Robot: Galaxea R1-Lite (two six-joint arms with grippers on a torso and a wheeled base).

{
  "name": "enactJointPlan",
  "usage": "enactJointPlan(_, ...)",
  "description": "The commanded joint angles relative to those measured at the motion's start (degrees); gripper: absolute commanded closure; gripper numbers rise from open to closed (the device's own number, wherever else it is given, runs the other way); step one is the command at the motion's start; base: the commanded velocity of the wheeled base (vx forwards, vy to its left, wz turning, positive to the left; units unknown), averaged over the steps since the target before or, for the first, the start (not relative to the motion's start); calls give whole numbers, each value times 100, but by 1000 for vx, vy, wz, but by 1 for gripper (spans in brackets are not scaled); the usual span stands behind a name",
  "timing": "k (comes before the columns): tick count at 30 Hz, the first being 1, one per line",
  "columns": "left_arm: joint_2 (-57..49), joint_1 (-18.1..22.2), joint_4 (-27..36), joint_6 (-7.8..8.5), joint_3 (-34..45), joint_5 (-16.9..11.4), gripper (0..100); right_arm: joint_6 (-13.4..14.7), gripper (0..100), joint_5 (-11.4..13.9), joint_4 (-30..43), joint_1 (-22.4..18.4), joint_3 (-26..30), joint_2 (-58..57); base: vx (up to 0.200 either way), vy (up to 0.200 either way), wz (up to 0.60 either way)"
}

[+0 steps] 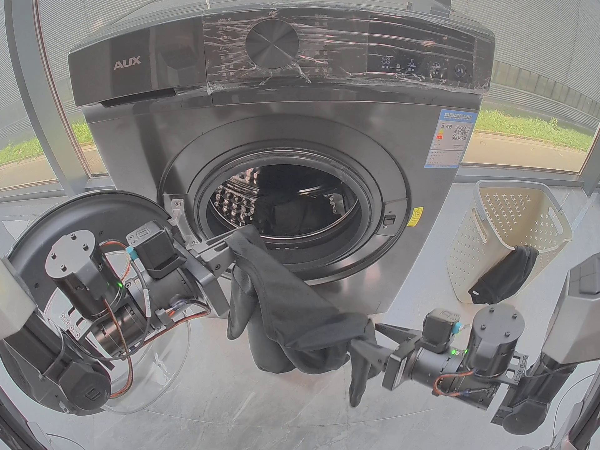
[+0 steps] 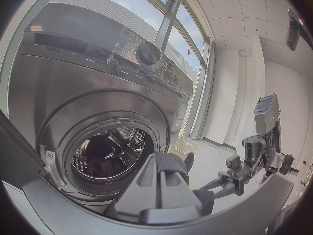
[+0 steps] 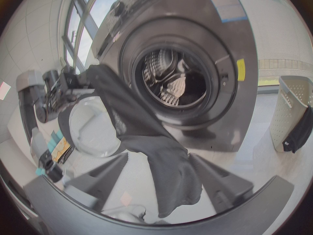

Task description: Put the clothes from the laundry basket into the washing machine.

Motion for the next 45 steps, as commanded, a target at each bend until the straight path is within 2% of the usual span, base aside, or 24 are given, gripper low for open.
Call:
enactJointPlan(1, 143, -43, -23, -8, -156, 20, 100, -71, 0, 128, 1, 153, 419, 478, 0, 0, 0)
enactJointPlan(4, 161, -43, -23, -8, -200, 29, 100, -159, 0, 338, 1, 118, 621, 618, 0, 0, 0)
enactJointPlan(9, 161, -104, -23, -17, -226, 38, 100, -300, 0, 365, 1, 100, 639, 847, 0, 0, 0)
enactJointPlan(12, 143, -140, -23, -17, -218, 38, 100, -352, 0, 347, 1, 65, 401, 917, 0, 0, 0)
enactJointPlan(14, 117, -184, -23, -17, -218, 38, 100, -493, 0, 312, -8, 30, -240, 1234, 0, 0, 0)
enactJointPlan(17, 91, -201, -23, -17, -218, 29, 100, -598, 0, 338, 1, -76, -697, 1348, 0, 0, 0)
enactJointPlan(18, 91, -201, -23, -17, -218, 29, 100, -598, 0, 338, 1, -76, -697, 1348, 0, 0, 0)
enactJointPlan(19, 73, -210, -23, -25, -218, 20, 100, -678, 0, 365, 10, -93, -978, 1436, 0, 0, 0)
enactJointPlan(20, 73, -210, -23, -17, -218, 20, 100, -678, 0, 382, 10, -93, -1022, 1471, 0, 0, 0)
enactJointPlan(24, 64, -254, -32, -34, -235, 20, 100, -774, 0, 743, 63, -181, -1471, 1656, 0, 0, 0)
enactJointPlan(31, 38, -298, -32, -34, -341, 38, 100, -880, 0, 1006, 282, -199, -2007, 1902, 0, 0, 0)
enactJointPlan(39, -32, -359, -23, -43, -393, 99, 100, -880, 0, 1006, 256, -164, -2789, 2447, 0, 0, 0)
enactJointPlan(45, -32, -368, -23, -43, -393, 108, 100, -880, 0, 1006, 230, -155, -2930, 2587, 0, 0, 0)
